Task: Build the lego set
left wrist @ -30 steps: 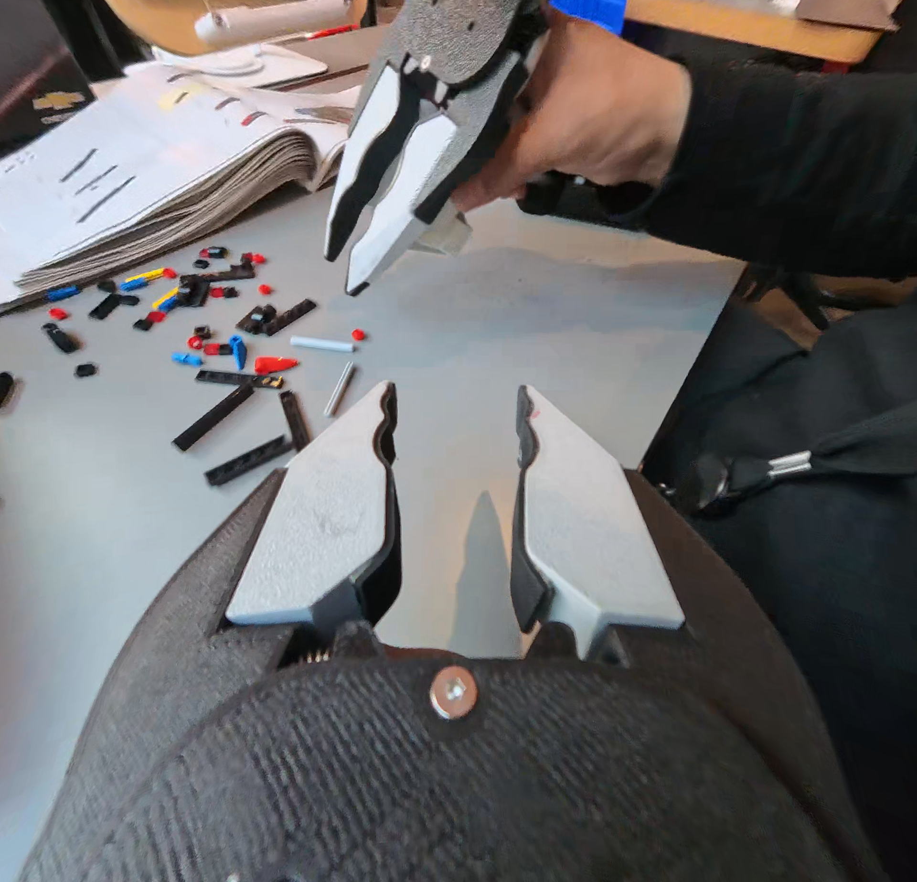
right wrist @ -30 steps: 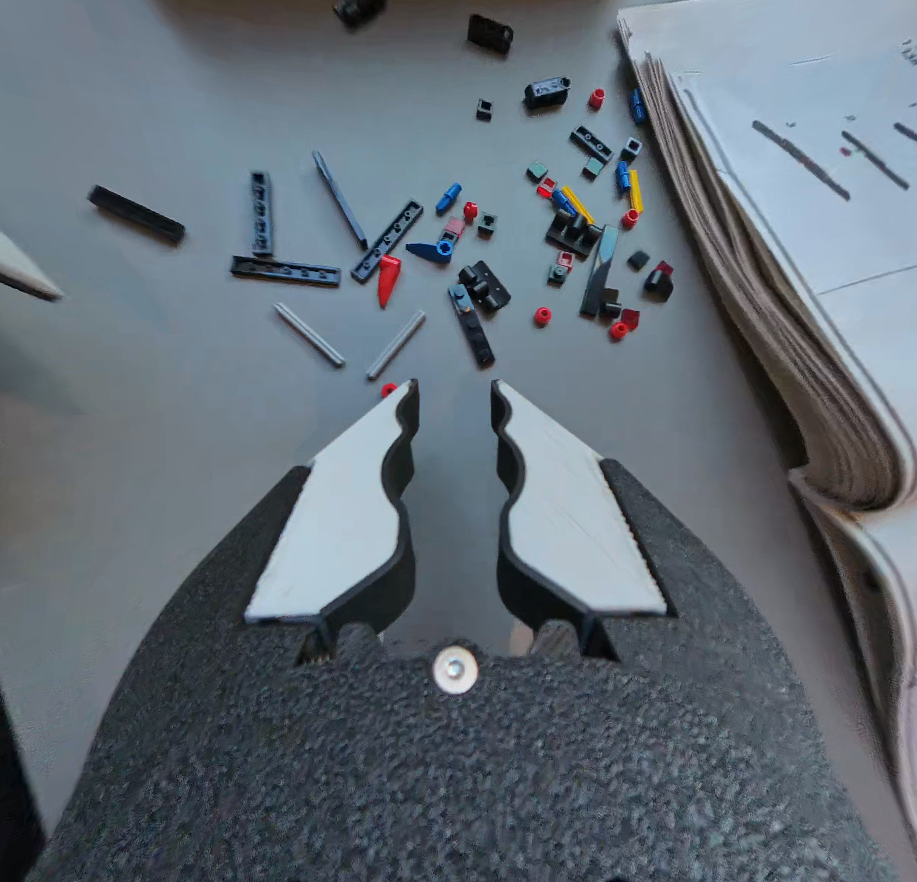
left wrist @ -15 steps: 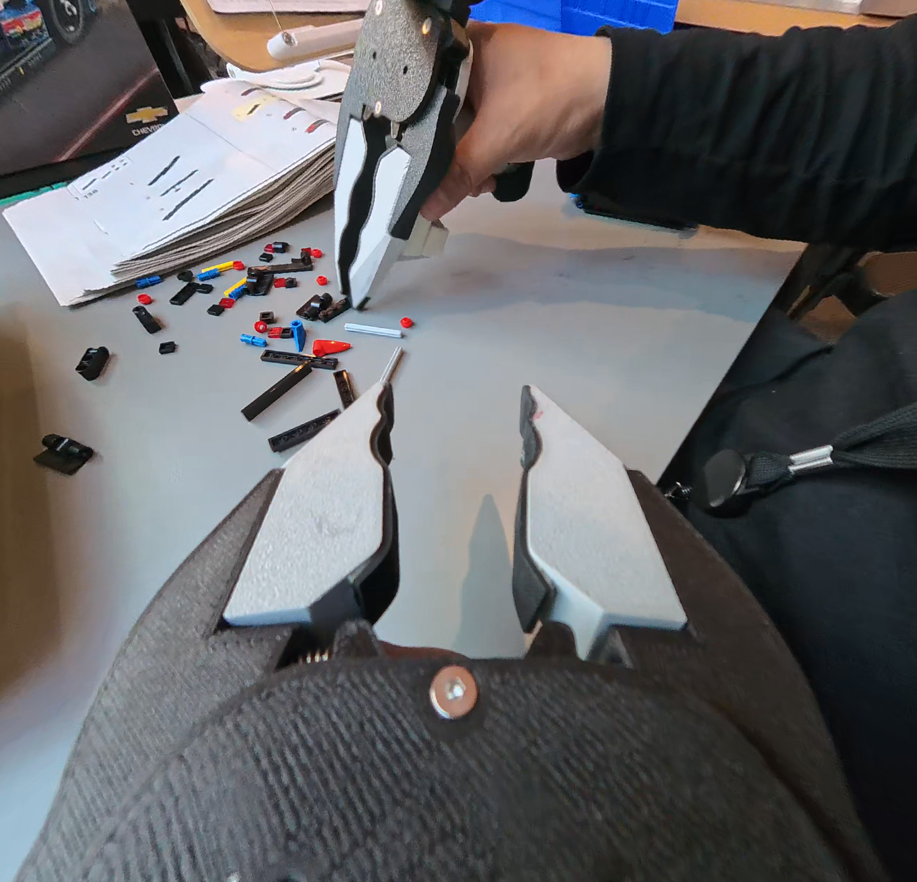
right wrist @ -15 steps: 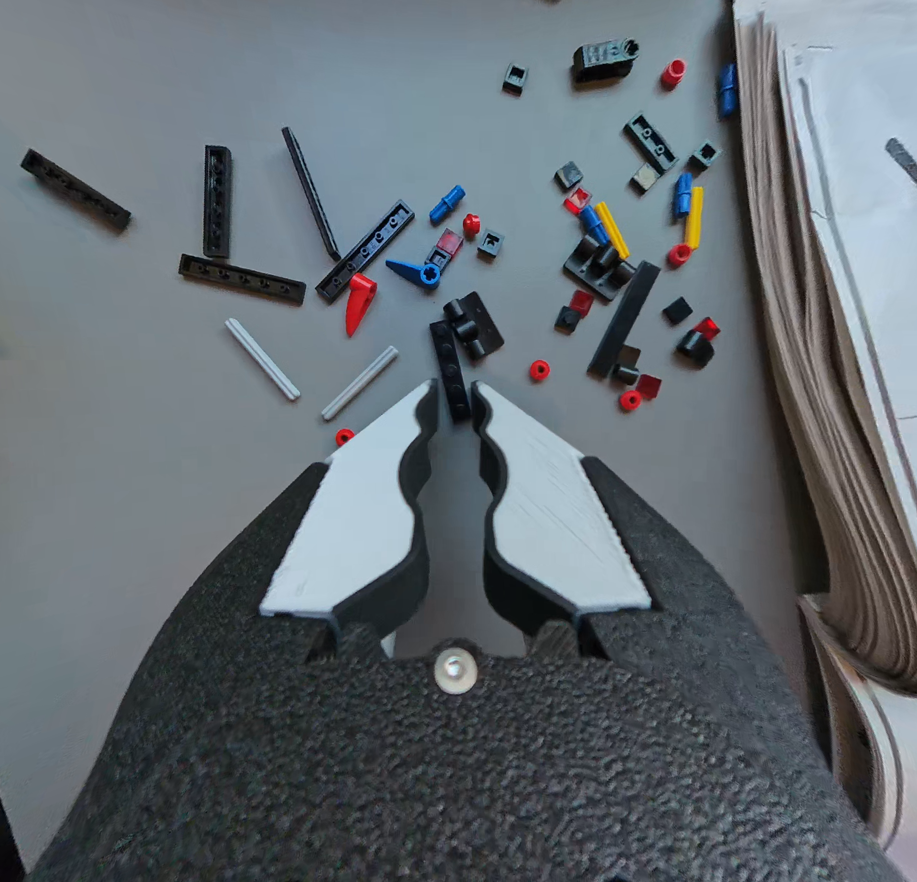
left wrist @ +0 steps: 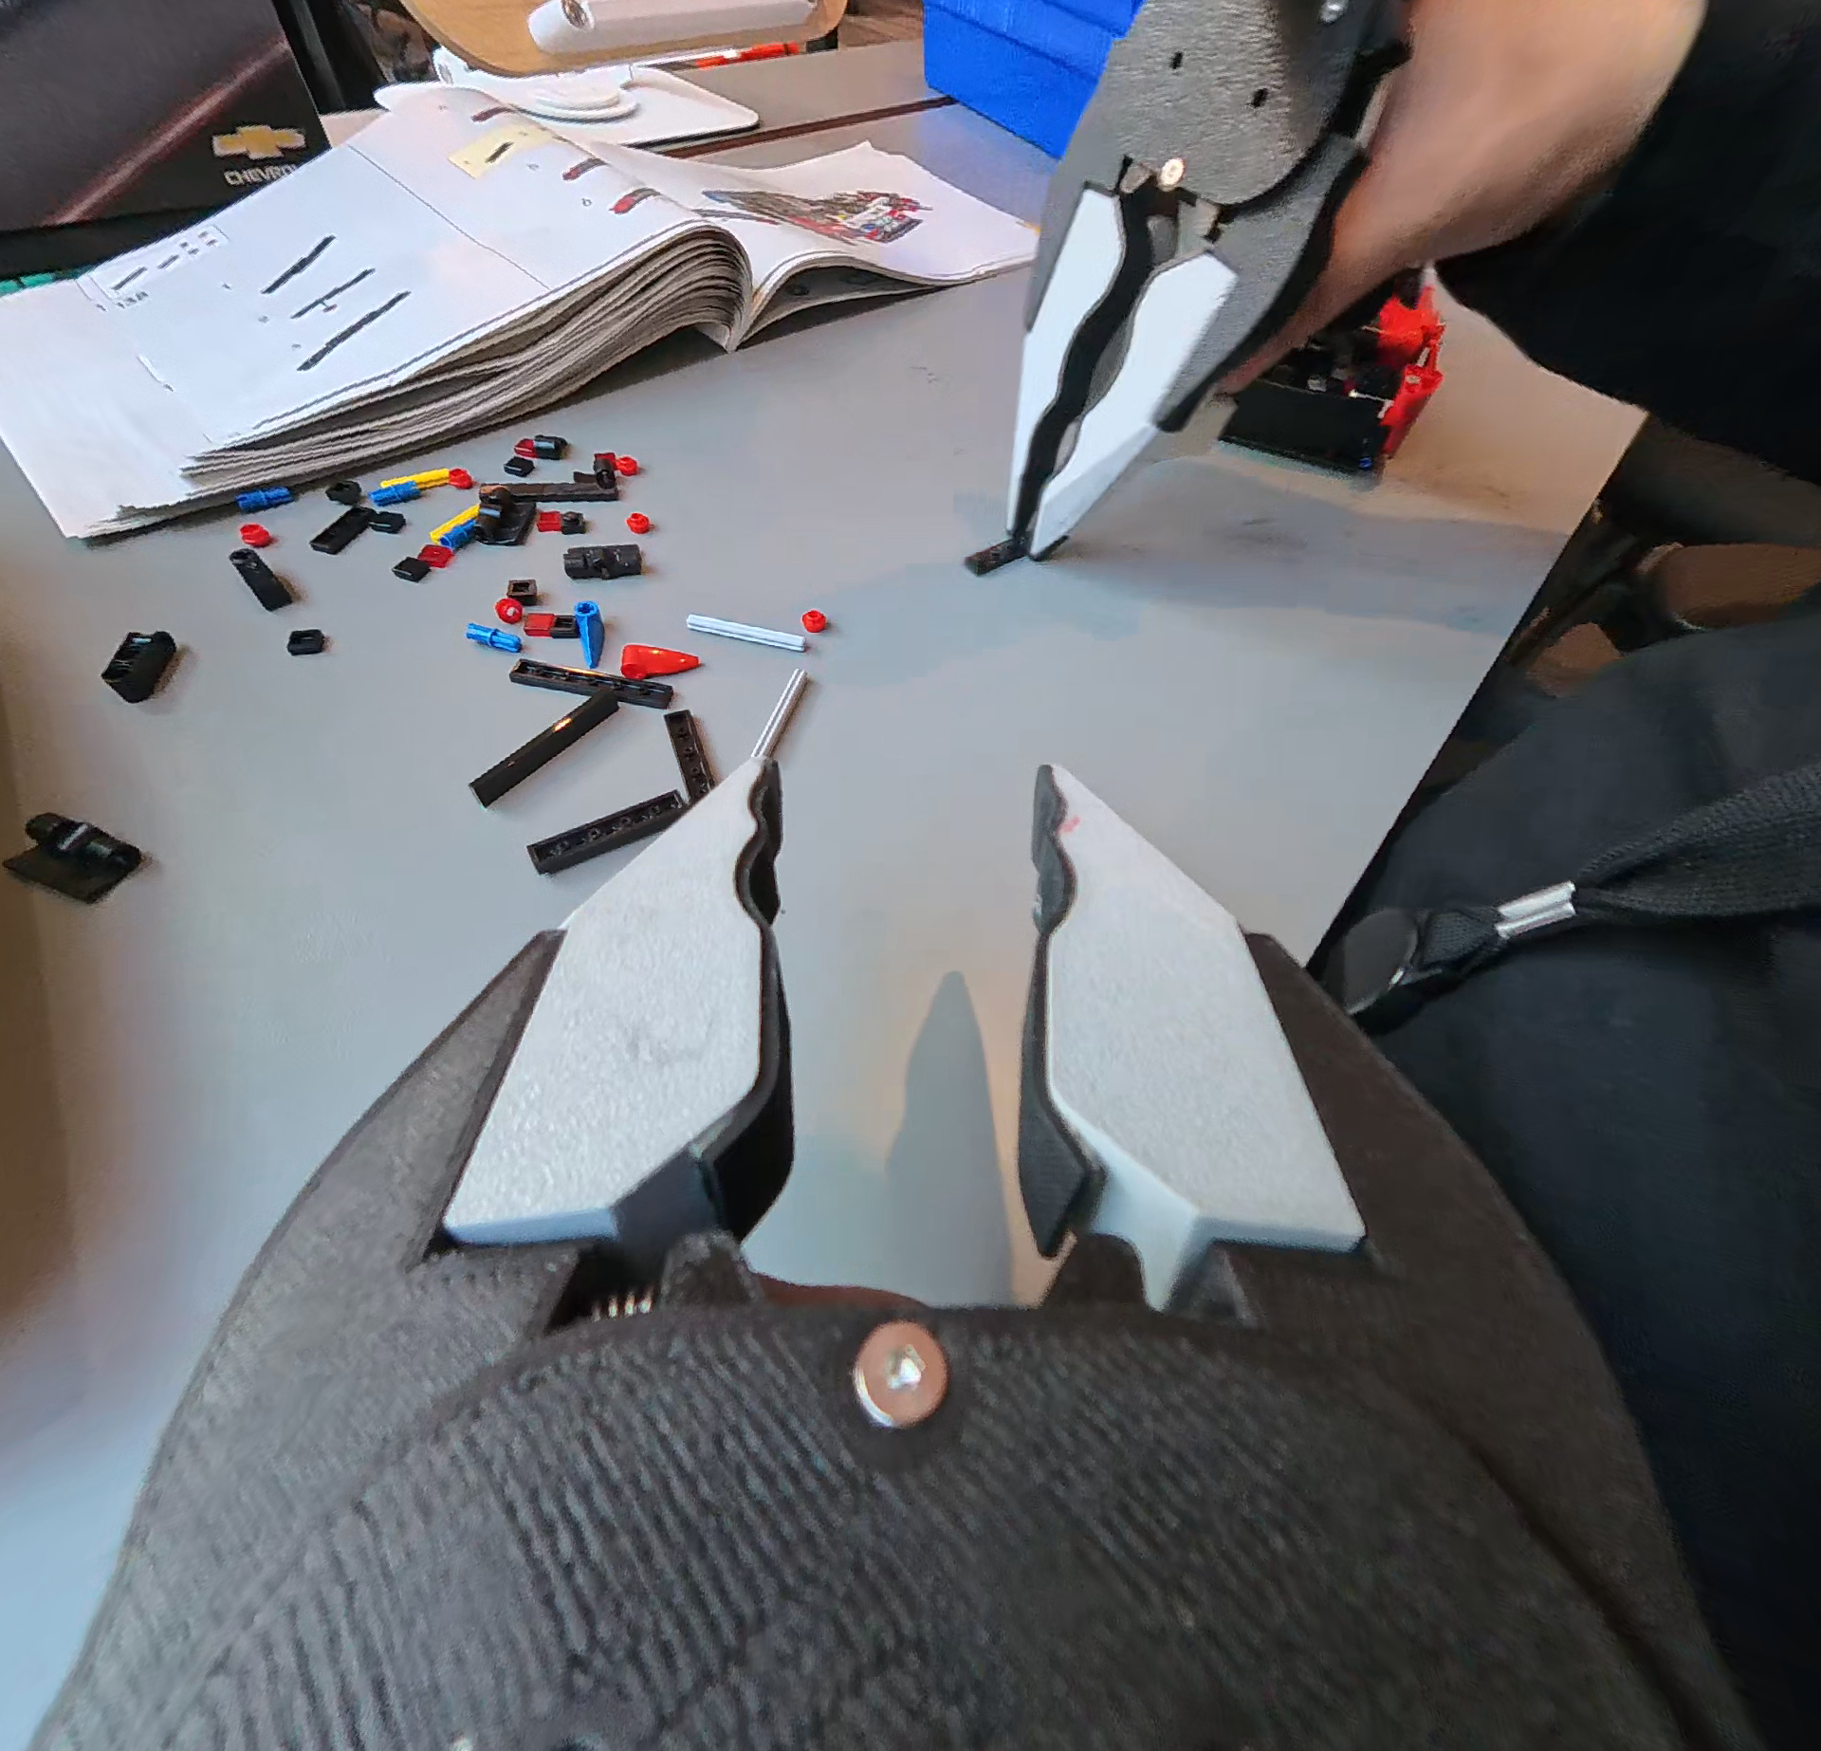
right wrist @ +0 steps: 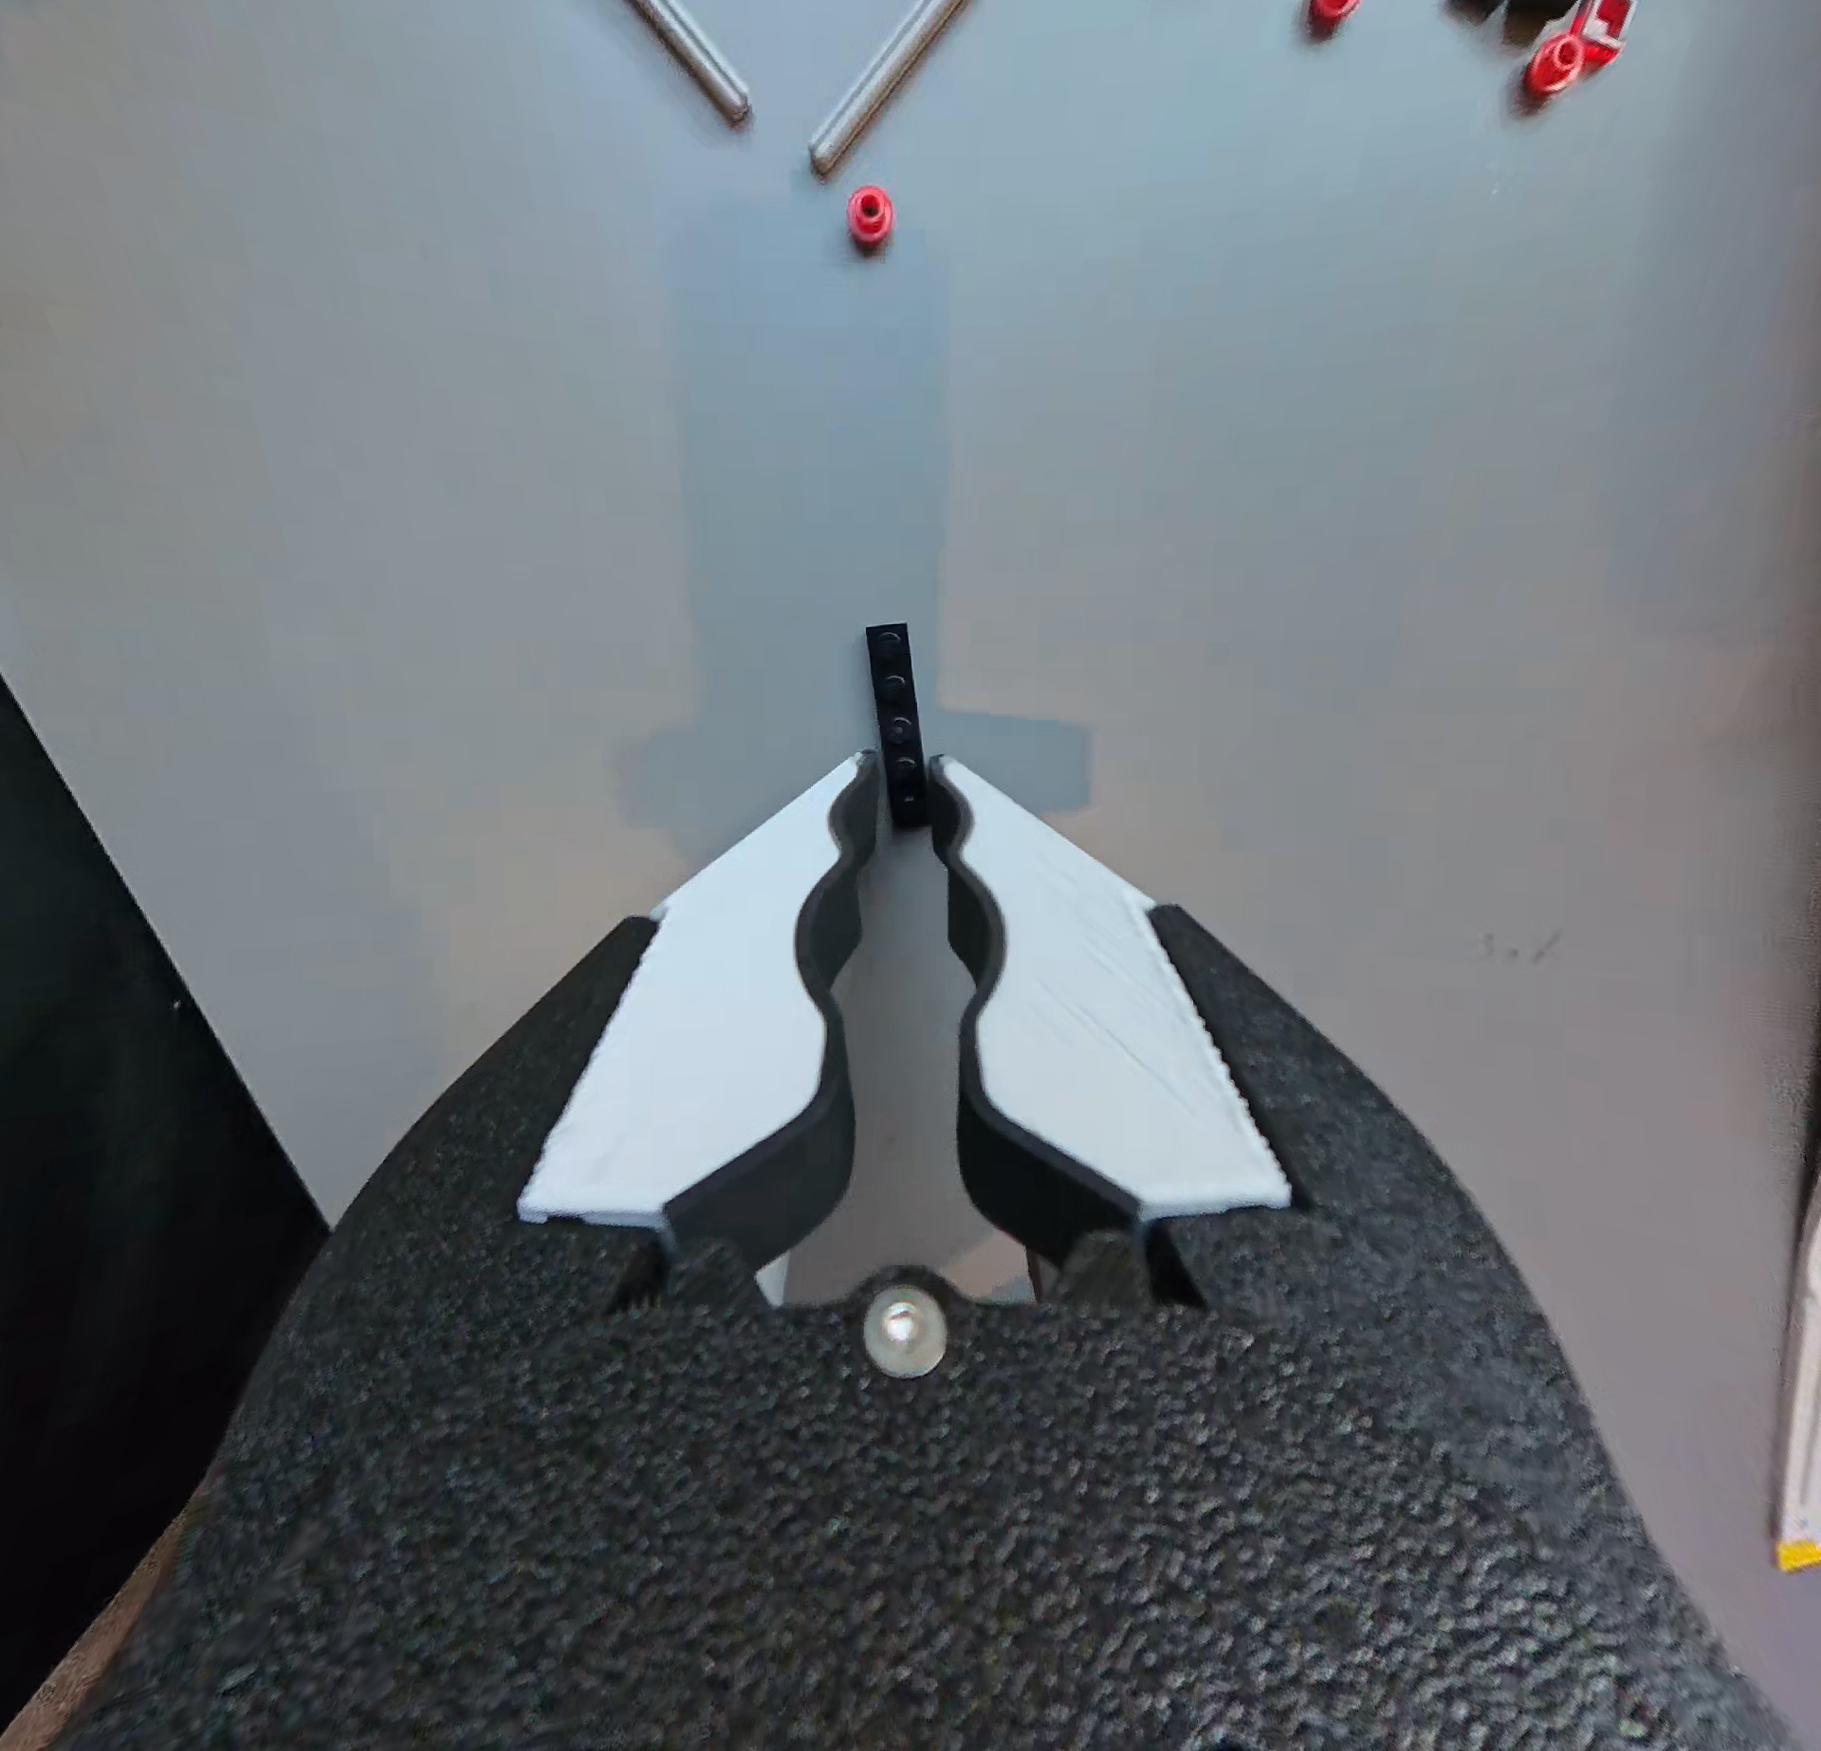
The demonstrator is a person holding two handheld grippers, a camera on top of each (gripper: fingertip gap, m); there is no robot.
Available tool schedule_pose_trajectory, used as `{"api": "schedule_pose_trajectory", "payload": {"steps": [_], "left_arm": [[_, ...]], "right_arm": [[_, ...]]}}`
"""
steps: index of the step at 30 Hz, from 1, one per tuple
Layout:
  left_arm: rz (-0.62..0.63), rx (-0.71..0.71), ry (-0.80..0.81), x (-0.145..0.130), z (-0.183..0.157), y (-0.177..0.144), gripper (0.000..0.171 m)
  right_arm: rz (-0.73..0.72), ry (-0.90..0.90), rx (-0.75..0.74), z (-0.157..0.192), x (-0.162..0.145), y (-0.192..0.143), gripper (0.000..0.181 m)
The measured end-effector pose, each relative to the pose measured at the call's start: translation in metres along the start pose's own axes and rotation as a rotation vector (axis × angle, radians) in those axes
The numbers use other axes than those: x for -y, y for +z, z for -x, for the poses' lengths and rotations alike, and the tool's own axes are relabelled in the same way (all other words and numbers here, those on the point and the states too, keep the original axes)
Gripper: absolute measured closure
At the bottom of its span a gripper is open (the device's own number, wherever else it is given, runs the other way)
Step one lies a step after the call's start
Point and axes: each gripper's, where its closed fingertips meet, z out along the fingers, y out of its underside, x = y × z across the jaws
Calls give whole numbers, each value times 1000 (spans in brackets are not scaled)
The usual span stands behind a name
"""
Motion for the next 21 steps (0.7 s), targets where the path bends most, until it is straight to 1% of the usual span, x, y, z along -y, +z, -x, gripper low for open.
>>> {"api": "schedule_pose_trajectory", "payload": {"steps": [2, 7, 9, 11, 14, 17, 18, 19, 21], "left_arm": [[2, -11, -12, 1, -1, 2, 122], [1, 19, 25, 7, 4, 1, 121], [-5, 32, 27, 9, 9, 0, 121], [1, 55, 16, 9, 18, -3, 120], [65, 92, 4, 0, 35, -11, 121], [150, 132, 41, -11, 49, -20, 124], [183, 139, 53, -16, 53, -22, 123], [214, 148, 60, -21, 57, -24, 123], [257, 154, 56, -30, 61, -25, 123]], "right_arm": [[-13, 14, 14, 3, -2, -2, 162], [-125, 21, 44, 7, 13, -17, 158], [-198, 19, 21, 1, 23, -29, 158], [-303, 17, -23, -9, 34, -45, 158], [-505, 24, -94, -20, 53, -74, 158], [-754, 79, -86, -9, 73, -94, 158], [-797, 78, -78, -2, 75, -93, 158], [-808, 69, -82, 3, 74, -89, 158], [-797, 39, -106, 11, 70, -77, 159]]}}
